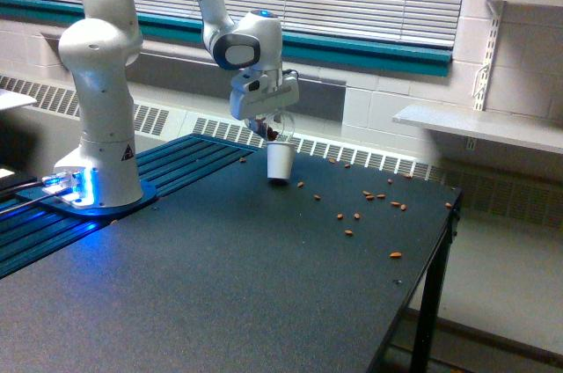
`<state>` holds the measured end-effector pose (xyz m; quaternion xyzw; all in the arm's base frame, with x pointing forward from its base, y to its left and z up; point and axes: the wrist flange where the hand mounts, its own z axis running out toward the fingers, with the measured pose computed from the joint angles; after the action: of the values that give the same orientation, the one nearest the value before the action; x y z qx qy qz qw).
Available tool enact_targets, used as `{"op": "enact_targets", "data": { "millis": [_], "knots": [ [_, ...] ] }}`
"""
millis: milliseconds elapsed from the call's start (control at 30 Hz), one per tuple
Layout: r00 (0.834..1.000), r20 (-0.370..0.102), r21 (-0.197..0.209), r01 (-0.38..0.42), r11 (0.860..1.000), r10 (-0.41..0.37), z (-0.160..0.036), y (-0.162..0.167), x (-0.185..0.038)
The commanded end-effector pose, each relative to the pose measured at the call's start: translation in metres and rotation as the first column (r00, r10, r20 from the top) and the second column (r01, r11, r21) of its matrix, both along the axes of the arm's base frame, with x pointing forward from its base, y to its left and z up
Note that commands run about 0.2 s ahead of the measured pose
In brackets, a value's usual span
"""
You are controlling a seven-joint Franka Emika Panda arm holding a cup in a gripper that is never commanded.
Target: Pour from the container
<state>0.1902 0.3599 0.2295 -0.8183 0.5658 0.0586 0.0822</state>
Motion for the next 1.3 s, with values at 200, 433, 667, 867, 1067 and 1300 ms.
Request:
{"op": "enact_targets", "data": {
  "millis": [200,433,667,867,1067,1300],
  "knots": [
    [1.000,0.001,-0.016,0.025,1.000,-0.025,0.000,-0.009,-0.005],
    [1.000,0.003,-0.018,0.025,1.000,-0.025,0.002,-0.012,-0.005],
    [1.000,0.003,-0.024,0.027,0.999,-0.027,0.003,-0.015,-0.006],
    [0.999,0.008,-0.027,0.032,0.999,-0.032,0.006,-0.016,-0.007],
    [0.998,0.052,-0.018,0.048,0.999,-0.047,0.017,-0.020,0.000],
    [0.995,0.080,-0.039,0.059,0.997,-0.056,0.029,-0.028,0.006]
  ]
}}
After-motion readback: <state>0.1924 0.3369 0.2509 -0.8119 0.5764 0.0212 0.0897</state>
